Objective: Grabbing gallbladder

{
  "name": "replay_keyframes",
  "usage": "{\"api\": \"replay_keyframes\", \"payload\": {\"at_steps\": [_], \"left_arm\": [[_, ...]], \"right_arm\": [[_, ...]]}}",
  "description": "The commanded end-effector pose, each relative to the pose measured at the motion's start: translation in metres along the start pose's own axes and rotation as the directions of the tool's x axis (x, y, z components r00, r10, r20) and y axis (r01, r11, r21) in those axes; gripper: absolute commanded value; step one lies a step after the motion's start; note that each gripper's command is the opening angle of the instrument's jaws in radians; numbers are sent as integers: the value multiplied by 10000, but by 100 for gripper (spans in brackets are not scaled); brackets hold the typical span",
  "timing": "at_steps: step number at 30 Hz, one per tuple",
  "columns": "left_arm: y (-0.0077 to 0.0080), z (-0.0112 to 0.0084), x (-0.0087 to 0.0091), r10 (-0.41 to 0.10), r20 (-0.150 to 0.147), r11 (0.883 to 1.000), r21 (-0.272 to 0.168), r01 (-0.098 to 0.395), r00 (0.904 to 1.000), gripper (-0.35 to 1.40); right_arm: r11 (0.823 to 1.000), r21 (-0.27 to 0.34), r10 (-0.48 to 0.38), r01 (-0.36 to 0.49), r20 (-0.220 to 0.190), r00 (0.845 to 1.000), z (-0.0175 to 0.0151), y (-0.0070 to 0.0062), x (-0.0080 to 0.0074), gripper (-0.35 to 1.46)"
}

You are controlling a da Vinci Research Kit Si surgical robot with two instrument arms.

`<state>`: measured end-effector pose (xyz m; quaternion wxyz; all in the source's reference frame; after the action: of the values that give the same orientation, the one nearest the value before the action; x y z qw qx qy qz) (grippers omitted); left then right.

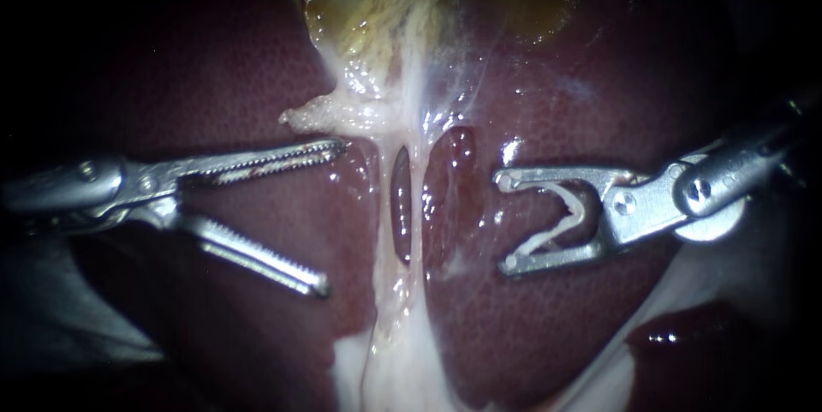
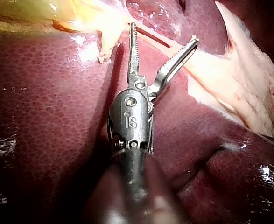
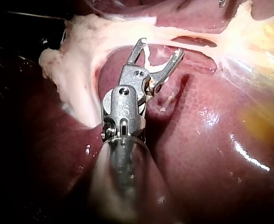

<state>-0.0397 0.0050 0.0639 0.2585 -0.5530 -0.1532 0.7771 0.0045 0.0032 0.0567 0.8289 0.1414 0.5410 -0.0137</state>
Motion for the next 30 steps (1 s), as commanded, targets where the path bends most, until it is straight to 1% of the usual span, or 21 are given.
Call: {"api": "replay_keyframes", "payload": {"at_steps": [1, 4, 5, 7, 9, 10, 11, 12, 14, 16, 19, 21, 22, 25, 27, 30], "left_arm": [[0, -1, 0, -81, 1, 10000, -2, 81, 10000, 121], [-2, -9, 1, -673, 46, 9977, -58, 673, 9977, 111], [-4, -12, 2, -797, 82, 9968, -30, 797, 9968, 111], [-13, -22, 6, -1000, 230, 9950, 75, 998, 9947, 111], [-26, -30, 11, -1101, 411, 9936, 315, 1089, 9931, 111], [-33, -32, 13, -1239, 483, 9914, 474, 1216, 9911, 111], [-39, -33, 14, -1373, 554, 9891, 615, 1339, 9890, 110], [-49, -33, 15, -1395, 617, 9878, 789, 1345, 9883, 104], [-62, -31, 13, -1420, 614, 9856, 1010, 1354, 9880, 94], [-74, -28, 9, -1441, 600, 9844, 1102, 1369, 9877, 94], [-85, -20, 6, -1455, 648, 9836, 1173, 1372, 9872, 93], [-89, -16, 4, -1505, 699, 9825, 1209, 1414, 9861, 91], [-89, -13, 2, -1613, 688, 9806, 1241, 1520, 9845, 89], [-84, -8, -3, -1820, 719, 9760, 1344, 1713, 9807, 84], [-80, -7, -6, -2038, 794, 9719, 1364, 1919, 9758, 76], [-76, -6, -10, -2305, 994, 9668, 1359, 2163, 9680, 63]], "right_arm": [[10000, -2, 1, -1, 1, 10000, 0, 0, 0, 50], [10000, -2, 1, -1, 1, 10000, 0, 0, 0, 50], [10000, -2, 1, -1, 1, 10000, 0, 0, 0, 50], [10000, -1, 1, -1, 0, 10000, 0, 0, 0, 50], [10000, -2, 1, -1, 1, 10000, 0, 0, 0, 50], [10000, -2, 1, -1, 1, 10000, 0, 0, 0, 50], [10000, -2, 1, -1, 1, 10000, 0, 0, 0, 50], [10000, -2, 1, -1, 1, 10000, 0, 0, 0, 50], [10000, -3, 2, -2, 1, 10000, 0, 0, 0, 50], [10000, -1, 1, -1, 0, 10000, 0, 0, 0, 50], [10000, -2, 1, -1, 0, 10000, 0, 0, 0, 50], [10000, -2, 1, -1, 0, 10000, 0, 0, 0, 50], [10000, -2, 1, -1, 0, 10000, 0, 0, 0, 50], [10000, -2, 1, -1, 1, 10000, 0, 0, 0, 50], [10000, -3, 1, -1, 1, 10000, 0, 0, 0, 50], [10000, -2, 0, 0, 0, 10000, 1, 0, 0, 50]]}}
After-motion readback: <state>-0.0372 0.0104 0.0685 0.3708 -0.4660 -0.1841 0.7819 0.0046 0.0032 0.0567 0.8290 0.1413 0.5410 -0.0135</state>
